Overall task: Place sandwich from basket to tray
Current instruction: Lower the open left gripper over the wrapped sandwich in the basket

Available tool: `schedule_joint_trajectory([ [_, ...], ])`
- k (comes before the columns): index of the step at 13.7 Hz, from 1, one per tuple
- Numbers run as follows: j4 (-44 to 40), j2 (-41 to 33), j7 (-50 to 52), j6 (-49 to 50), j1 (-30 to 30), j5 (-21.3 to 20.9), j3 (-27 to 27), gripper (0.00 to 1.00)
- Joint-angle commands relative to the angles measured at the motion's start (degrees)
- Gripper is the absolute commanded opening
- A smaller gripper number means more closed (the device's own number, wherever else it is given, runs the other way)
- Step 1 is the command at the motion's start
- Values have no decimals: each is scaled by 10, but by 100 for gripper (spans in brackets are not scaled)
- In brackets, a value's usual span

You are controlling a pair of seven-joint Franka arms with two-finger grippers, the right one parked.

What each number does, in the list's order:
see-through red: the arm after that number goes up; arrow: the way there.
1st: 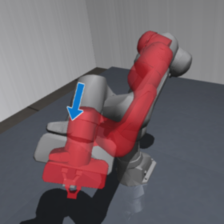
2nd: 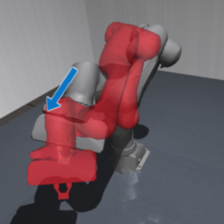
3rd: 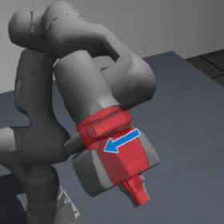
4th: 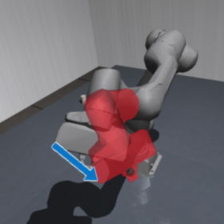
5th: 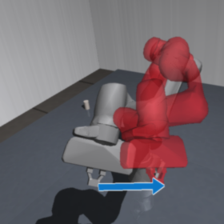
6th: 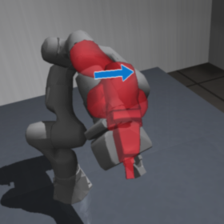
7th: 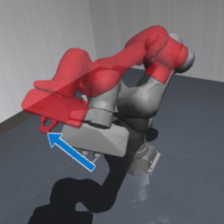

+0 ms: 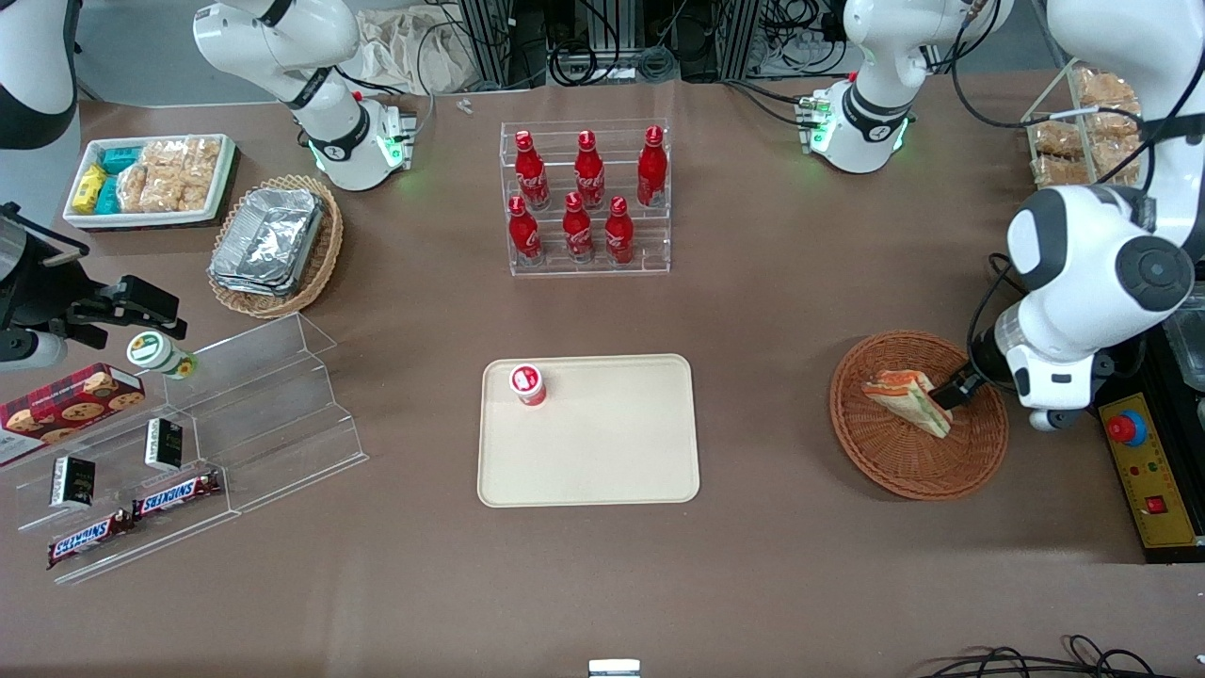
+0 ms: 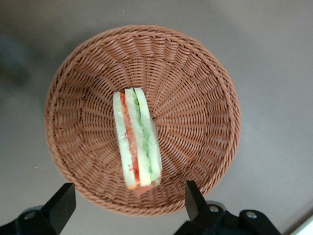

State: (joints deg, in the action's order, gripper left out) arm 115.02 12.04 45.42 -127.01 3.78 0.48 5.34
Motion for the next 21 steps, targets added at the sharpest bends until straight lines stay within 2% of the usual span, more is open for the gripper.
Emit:
schedule_joint_trajectory([
  [1,1,21,47,-32,-3,6,0,99],
  [12,-2,89,163,-97,-8,6,0,98],
  [21,32,105,166,-141,-20,-7,-2,98],
])
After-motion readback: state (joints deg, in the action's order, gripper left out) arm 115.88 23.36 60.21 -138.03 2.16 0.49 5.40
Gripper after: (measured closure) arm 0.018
